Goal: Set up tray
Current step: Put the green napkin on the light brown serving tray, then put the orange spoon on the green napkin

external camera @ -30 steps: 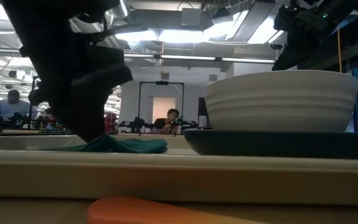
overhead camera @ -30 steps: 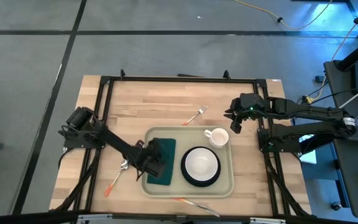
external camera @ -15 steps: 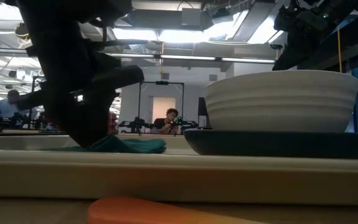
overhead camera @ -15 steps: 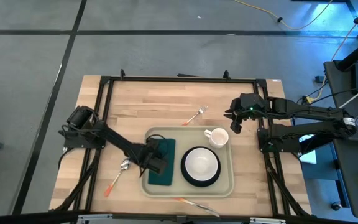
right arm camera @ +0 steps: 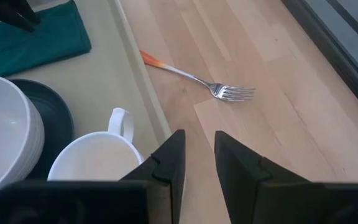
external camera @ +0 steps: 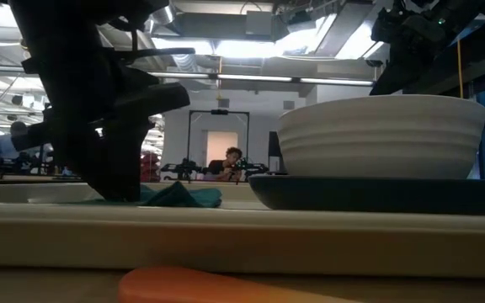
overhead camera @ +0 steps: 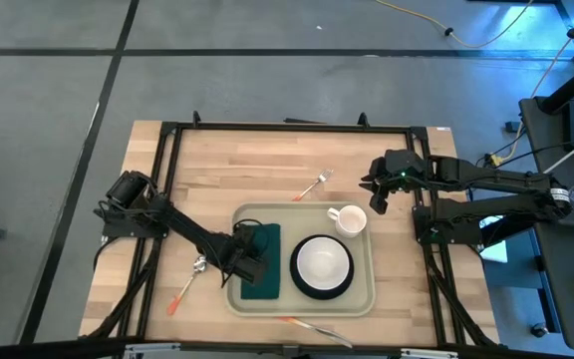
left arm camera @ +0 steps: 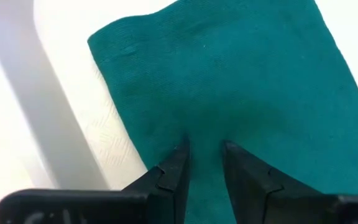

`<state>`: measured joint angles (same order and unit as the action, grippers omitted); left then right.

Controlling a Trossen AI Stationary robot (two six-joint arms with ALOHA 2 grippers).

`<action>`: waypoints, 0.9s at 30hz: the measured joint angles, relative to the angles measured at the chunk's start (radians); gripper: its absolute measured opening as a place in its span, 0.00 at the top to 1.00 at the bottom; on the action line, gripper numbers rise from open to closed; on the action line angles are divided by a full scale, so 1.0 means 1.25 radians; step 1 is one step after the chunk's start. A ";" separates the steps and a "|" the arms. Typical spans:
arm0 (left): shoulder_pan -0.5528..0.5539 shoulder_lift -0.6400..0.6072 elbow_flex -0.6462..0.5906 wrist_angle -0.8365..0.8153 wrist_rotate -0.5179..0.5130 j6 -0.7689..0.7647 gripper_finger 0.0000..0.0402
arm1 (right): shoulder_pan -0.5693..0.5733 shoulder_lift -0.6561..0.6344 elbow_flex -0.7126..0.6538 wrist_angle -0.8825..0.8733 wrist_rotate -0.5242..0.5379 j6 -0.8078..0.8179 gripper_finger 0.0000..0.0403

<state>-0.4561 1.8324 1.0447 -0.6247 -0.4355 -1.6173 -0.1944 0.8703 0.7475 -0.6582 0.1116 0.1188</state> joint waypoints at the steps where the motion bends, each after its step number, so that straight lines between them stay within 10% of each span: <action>1: 0.001 0.000 0.000 -0.001 0.000 0.003 0.78 | 0.000 0.000 0.000 0.000 0.000 0.000 0.78; 27: 0.009 -0.087 -0.002 -0.025 -0.095 0.128 0.74 | 0.000 0.000 0.000 -0.001 0.000 0.001 0.78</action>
<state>-0.4450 1.7243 1.0420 -0.6556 -0.5539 -1.4574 -0.1947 0.8703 0.7475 -0.6591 0.1116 0.1202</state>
